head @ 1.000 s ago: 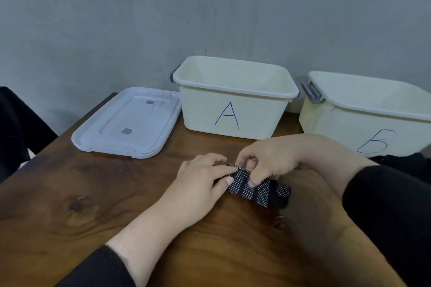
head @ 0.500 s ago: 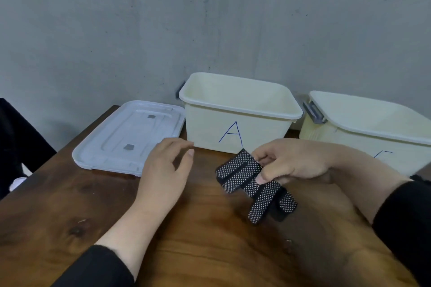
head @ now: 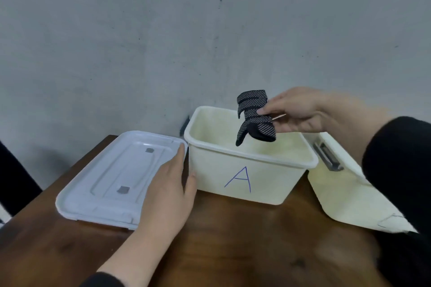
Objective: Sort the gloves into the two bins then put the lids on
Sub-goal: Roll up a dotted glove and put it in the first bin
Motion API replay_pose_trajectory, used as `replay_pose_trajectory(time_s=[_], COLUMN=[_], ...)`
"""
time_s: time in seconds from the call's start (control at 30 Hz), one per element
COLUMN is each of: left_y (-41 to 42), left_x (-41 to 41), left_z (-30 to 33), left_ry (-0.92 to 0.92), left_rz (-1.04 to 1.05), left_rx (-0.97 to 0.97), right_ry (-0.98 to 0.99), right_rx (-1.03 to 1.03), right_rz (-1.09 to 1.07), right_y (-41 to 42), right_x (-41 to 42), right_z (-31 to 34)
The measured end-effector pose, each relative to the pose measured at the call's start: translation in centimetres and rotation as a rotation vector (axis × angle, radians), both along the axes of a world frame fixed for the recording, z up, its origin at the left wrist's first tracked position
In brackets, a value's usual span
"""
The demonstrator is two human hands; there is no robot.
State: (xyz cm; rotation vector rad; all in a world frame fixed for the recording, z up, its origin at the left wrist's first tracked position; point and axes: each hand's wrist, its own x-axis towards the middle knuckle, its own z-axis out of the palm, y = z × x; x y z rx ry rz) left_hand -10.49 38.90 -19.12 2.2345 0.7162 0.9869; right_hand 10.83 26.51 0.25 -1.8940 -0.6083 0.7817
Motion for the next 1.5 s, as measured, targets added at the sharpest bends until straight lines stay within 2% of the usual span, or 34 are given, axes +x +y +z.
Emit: replay_pose_trajectory(time_s=[0.17,0.33,0.5,0.6,0.77,0.9,0.97,1.13,1.27,1.5], left_y=[0.2,0.0,0.2,0.4,-0.5,-2.0,-3.4,-10.5,-17.4,-24.2], left_x=[0.5,0.5,0.2,0.3,0.1,0.0,-0.1,0.2,1.0,2.6], left_z=[-0.3,-0.1,-0.3,-0.7,-0.2,0.0,0.2,0.6,-0.2,-1.8], left_ry=[0.018,0.012,0.017,-0.017,-0.125,-0.140,-0.081,0.194,0.292,0.301], left_rz=[-0.059,-0.033,-0.006,0.093,0.088,-0.015,-0.095,-0.366,-0.488,-0.465], left_rx=[0.006,0.016,0.072,0.092,0.211,0.256,0.240,0.208,0.173,0.106], right_ry=[-0.015,0.057,-0.165,-0.289,-0.637,-0.745,-0.783,-0.790,-0.829,-0.782], right_rx=[-0.166,-0.240,-0.394,-0.299,0.031,0.299,0.268,-0.073,-0.271,-0.108], right_rz=[-0.083,-0.077,-0.020,-0.052,-0.158,-0.239,-0.225,-0.184,-0.100,-0.216], right_y=[4.6,8.0,9.0,7.9,3.0,-4.8,-9.6,-20.0,-25.3,-27.1], right_x=[0.7,0.3,1.1,1.3,-0.7,-6.5,-9.5,-12.6,-13.6,-13.0], right_z=[-3.4,-6.0,-6.6,-5.7,-3.7,-4.9,-7.7,-16.9,-20.3,-21.5])
